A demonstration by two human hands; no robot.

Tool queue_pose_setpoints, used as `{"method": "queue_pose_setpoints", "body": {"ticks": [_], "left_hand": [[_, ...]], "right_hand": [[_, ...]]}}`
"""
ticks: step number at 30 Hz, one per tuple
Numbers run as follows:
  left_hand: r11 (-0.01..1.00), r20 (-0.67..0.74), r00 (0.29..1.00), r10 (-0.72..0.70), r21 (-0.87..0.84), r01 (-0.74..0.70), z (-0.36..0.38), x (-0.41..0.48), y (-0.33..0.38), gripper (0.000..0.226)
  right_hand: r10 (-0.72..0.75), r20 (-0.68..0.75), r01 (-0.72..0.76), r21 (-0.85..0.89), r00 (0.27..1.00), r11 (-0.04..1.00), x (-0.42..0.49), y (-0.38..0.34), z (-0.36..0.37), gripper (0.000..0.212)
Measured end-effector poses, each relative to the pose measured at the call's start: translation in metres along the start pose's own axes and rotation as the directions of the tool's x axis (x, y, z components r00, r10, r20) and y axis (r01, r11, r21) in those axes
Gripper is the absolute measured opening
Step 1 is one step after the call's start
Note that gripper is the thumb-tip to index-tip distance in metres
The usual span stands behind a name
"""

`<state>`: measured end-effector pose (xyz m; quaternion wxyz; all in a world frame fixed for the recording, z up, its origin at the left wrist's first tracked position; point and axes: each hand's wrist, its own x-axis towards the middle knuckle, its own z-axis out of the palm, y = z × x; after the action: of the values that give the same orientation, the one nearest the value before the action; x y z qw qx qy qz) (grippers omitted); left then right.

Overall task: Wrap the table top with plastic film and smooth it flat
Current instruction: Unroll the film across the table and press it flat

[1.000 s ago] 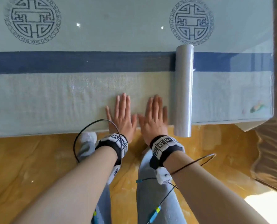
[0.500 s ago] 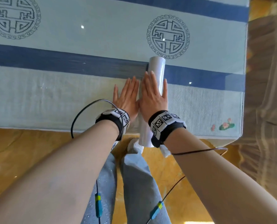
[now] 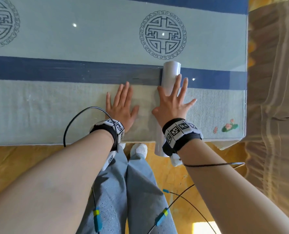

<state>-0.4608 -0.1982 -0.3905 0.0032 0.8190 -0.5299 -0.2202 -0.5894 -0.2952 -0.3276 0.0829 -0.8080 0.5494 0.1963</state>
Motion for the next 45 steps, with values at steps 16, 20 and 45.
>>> {"method": "queue_pose_setpoints", "body": {"ticks": [16, 20, 45], "left_hand": [[1.000, -0.040, 0.999, 0.001, -0.010, -0.002, 0.008, 0.002, -0.009, 0.067], [1.000, -0.042, 0.999, -0.011, -0.012, 0.010, 0.008, 0.009, -0.014, 0.068], [0.999, -0.008, 1.000, 0.011, 0.031, -0.011, 0.003, 0.034, -0.024, 0.070]], "right_hand": [[0.099, 0.232, -0.107, 0.022, 0.968, 0.994, 0.022, 0.067, 0.000, 0.076], [0.040, 0.251, -0.049, 0.029, 0.967, 0.998, 0.026, 0.079, -0.003, 0.091], [0.164, 0.220, -0.170, 0.011, 0.962, 0.985, 0.039, 0.160, 0.011, 0.093]]}}
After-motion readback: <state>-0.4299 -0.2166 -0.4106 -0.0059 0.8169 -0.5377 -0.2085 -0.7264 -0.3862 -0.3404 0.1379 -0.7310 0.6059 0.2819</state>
